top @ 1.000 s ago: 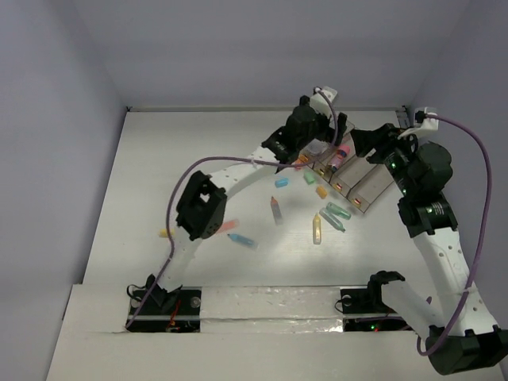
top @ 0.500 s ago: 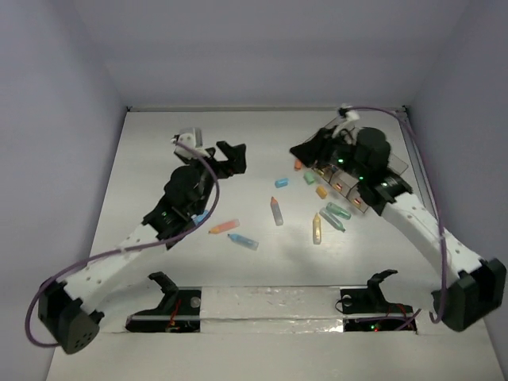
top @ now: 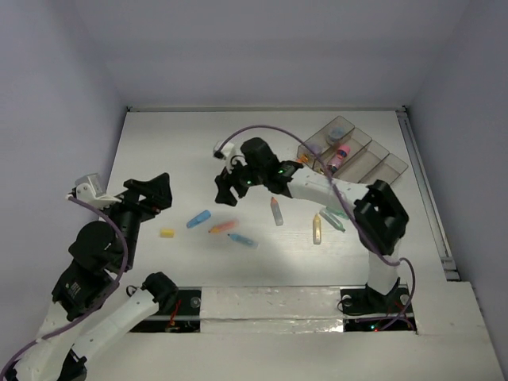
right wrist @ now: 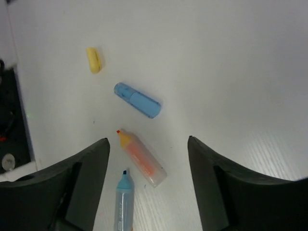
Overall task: Sort the stationery into containers
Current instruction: Pick up the stationery from the center of the board, then place the stationery in the storage box, then pick up the stationery from the center of the board.
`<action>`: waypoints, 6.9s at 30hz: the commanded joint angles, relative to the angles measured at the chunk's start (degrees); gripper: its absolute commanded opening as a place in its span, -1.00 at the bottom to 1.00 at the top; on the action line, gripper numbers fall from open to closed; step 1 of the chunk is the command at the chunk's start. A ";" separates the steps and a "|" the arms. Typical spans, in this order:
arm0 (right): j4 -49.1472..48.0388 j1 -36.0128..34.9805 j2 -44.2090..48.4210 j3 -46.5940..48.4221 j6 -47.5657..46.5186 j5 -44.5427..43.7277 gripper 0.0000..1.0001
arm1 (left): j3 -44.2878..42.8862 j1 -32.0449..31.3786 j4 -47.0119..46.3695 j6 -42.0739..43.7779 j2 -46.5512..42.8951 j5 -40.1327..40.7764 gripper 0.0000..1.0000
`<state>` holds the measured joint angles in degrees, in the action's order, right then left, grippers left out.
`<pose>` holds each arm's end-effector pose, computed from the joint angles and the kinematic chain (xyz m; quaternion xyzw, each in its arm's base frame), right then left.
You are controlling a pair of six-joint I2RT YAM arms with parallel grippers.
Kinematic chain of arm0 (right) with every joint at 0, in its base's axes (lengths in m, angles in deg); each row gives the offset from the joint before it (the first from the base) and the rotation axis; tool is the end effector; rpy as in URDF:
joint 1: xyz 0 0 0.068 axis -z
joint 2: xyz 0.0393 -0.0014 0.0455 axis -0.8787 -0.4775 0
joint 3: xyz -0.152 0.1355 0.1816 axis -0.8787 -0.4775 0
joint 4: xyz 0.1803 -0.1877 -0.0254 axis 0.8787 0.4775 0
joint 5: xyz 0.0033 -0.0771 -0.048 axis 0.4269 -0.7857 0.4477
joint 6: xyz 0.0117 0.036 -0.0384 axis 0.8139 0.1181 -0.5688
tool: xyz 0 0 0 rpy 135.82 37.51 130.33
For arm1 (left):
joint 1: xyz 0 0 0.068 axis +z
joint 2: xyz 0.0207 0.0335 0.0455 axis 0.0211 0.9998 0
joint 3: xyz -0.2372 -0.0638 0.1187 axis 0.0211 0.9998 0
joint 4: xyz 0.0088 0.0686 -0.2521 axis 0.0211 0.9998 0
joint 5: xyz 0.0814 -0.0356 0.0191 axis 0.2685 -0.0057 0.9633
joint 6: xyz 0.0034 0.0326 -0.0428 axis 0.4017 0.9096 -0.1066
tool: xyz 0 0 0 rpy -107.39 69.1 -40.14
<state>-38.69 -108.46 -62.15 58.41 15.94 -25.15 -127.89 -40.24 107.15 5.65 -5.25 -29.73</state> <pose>0.2845 0.3270 0.2755 -0.4297 0.7285 0.3757 0.3789 0.0546 -0.0197 0.4063 -0.1742 0.6304 -0.2533 0.7128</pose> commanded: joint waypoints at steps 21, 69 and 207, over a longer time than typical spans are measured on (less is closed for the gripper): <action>21.28 -12.34 -30.45 34.47 -31.56 -7.50 0.89 | 2.96 0.14 1.86 4.56 1.64 1.00 0.98; -21.97 34.40 24.81 -31.15 27.85 -41.79 -0.87 | 10.26 1.73 -7.02 11.50 0.15 -22.99 0.93; -3.15 40.21 73.70 -39.96 26.01 -8.64 -0.62 | -55.05 -19.37 -13.96 55.01 114.94 -52.27 -0.60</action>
<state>-38.34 -68.53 11.33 18.35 42.43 -33.96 -185.55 -59.83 93.03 60.27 111.82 -82.45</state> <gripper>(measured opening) 0.195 0.238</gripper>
